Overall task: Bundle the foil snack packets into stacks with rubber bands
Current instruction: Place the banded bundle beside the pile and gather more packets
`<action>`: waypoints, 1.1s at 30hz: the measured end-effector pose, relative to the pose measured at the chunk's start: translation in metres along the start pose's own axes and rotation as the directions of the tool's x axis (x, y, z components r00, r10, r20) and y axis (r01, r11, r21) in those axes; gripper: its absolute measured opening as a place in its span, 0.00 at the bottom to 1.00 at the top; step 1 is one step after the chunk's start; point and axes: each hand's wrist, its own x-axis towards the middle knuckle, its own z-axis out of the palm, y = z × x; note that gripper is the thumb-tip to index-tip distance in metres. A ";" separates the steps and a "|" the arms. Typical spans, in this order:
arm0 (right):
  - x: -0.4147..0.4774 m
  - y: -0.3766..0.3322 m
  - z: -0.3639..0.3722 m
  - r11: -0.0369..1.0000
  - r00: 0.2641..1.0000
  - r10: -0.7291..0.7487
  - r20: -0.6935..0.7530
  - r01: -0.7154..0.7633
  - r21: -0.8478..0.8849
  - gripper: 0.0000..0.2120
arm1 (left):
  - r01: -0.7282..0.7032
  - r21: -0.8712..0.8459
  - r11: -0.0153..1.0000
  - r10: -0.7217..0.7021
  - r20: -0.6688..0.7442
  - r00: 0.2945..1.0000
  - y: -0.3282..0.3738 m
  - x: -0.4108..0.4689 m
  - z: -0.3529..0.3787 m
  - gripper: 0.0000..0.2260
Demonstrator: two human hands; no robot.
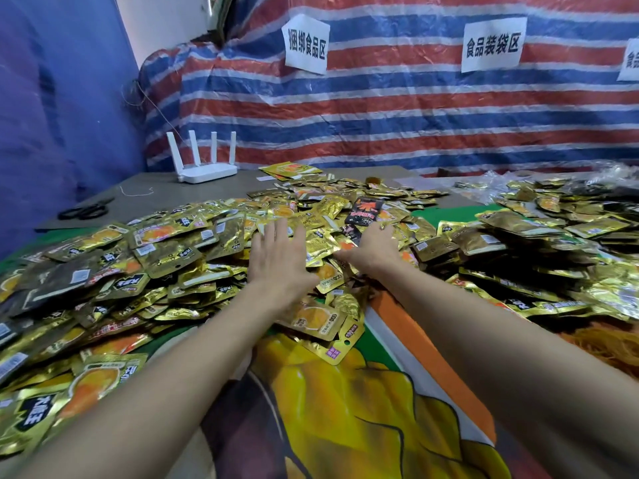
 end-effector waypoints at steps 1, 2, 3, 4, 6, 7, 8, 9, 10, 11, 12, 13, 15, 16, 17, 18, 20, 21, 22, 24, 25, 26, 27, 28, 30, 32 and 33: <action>0.000 0.000 -0.002 0.999 1.000 -0.001 0.029 0.000 0.050 0.31 | -0.032 -0.009 0.999 0.033 0.047 0.998 -0.002 0.012 0.001 0.42; -0.001 -0.001 -0.004 0.996 0.999 -0.003 0.053 -0.002 0.095 0.24 | -0.055 -0.010 0.998 0.055 0.107 0.993 -0.004 0.022 0.003 0.46; -0.004 -0.001 -0.006 0.989 0.997 -0.008 0.074 -0.003 0.151 0.20 | -0.062 -0.004 0.998 0.062 0.167 0.984 -0.005 0.031 0.005 0.49; -0.007 -0.002 -0.008 0.975 0.995 -0.001 0.103 -0.022 0.223 0.17 | -0.057 -0.003 0.998 0.057 0.221 0.974 -0.006 0.039 0.008 0.51; -0.014 -0.002 -0.011 0.926 0.978 0.022 0.207 -0.098 0.365 0.13 | -0.008 -0.033 0.999 0.018 0.316 0.949 -0.008 0.050 0.014 0.53; -0.019 -0.002 -0.012 0.901 0.967 0.025 0.255 -0.132 0.413 0.13 | 0.010 -0.036 0.999 0.003 0.346 0.938 -0.008 0.051 0.018 0.53; -0.023 -0.002 -0.014 0.890 0.960 0.022 0.281 -0.147 0.431 0.14 | 0.012 -0.018 1.000 -0.005 0.349 0.937 -0.006 0.051 0.020 0.51; -0.026 -0.002 -0.016 0.887 0.957 0.015 0.289 -0.147 0.438 0.16 | -0.001 0.013 1.000 -0.003 0.321 0.947 -0.003 0.048 0.023 0.48; -0.030 0.000 -0.017 0.882 0.956 0.005 0.292 -0.142 0.449 0.17 | -0.020 0.034 0.999 0.010 0.266 0.964 0.001 0.046 0.024 0.43; -0.033 0.002 -0.018 0.871 0.955 -0.006 0.296 -0.140 0.470 0.17 | -0.029 0.028 0.999 0.023 0.196 0.980 0.004 0.044 0.024 0.37; -0.037 0.004 -0.019 0.859 0.953 -0.014 0.302 -0.143 0.492 0.16 | -0.023 -0.006 1.000 0.023 0.135 0.991 0.006 0.042 0.022 0.30; -0.040 0.006 -0.019 0.846 0.953 -0.025 0.302 -0.141 0.515 0.16 | -0.011 -0.054 0.998 0.016 0.097 0.995 0.006 0.040 0.019 0.24; -0.046 0.010 -0.020 0.834 0.959 -0.045 0.280 -0.118 0.539 0.15 | -0.006 -0.116 0.993 0.013 0.060 0.998 0.002 0.034 0.012 0.17; -0.049 0.011 -0.020 0.829 0.962 -0.059 0.266 -0.101 0.551 0.14 | -0.012 -0.133 0.991 0.016 0.029 0.999 -0.002 0.030 0.009 0.14; -0.052 0.012 -0.020 0.822 0.963 -0.075 0.257 -0.086 0.563 0.14 | -0.018 -0.163 0.986 0.015 -0.018 1.000 -0.007 0.025 0.007 0.11; -0.054 0.012 -0.020 0.816 0.964 -0.092 0.250 -0.071 0.573 0.14 | -0.024 -0.208 0.978 0.010 -0.070 0.998 -0.012 0.020 0.005 0.10; -0.060 0.013 -0.019 0.809 0.968 -0.118 0.220 -0.035 0.587 0.10 | -0.051 -0.333 0.942 -0.006 -0.167 0.986 -0.023 0.010 0.003 0.11; -0.063 0.012 -0.019 0.799 0.972 -0.123 0.198 -0.021 0.601 0.10 | -0.065 -0.398 0.915 -0.020 -0.206 0.978 -0.028 0.005 0.002 0.11; -0.065 0.012 -0.017 0.781 0.977 -0.126 0.172 -0.009 0.624 0.11 | -0.072 -0.454 0.888 -0.042 -0.236 0.971 -0.033 0.000 -0.001 0.10; -0.071 0.009 -0.015 0.739 0.986 -0.115 0.117 0.006 0.674 0.11 | -0.058 -0.569 0.820 -0.117 -0.266 0.957 -0.039 -0.008 -0.007 0.09; -0.075 0.006 -0.015 0.714 0.989 -0.107 0.098 0.008 0.701 0.11 | -0.043 -0.637 0.770 -0.168 -0.268 0.949 -0.041 -0.012 -0.011 0.10; -0.078 0.004 -0.015 0.686 0.991 -0.104 0.086 0.009 0.728 0.12 | -0.025 -0.705 0.708 -0.222 -0.255 0.941 -0.041 -0.015 -0.014 0.10; -0.082 0.000 -0.014 0.657 0.991 -0.104 0.080 0.008 0.753 0.13 | -0.005 -0.773 0.635 -0.274 -0.231 0.933 -0.042 -0.018 -0.018 0.11; -0.085 -0.002 -0.013 0.634 0.991 -0.112 0.074 0.014 0.773 0.13 | 0.019 -0.833 0.553 -0.323 -0.193 0.927 -0.043 -0.021 -0.022 0.13; -0.092 -0.009 -0.012 0.598 0.990 -0.130 0.056 0.033 0.800 0.12 | 0.058 -0.927 0.371 -0.382 -0.096 0.919 -0.045 -0.027 -0.033 0.17; -0.099 -0.015 -0.011 0.561 0.990 -0.139 0.040 0.045 0.827 0.12 | 0.106 -0.974 0.202 -0.411 0.014 0.912 -0.046 -0.030 -0.041 0.14; -0.102 -0.019 -0.010 0.544 0.989 -0.140 0.037 0.046 0.838 0.14 | 0.128 -0.983 0.130 -0.421 0.062 0.905 -0.046 -0.031 -0.045 0.10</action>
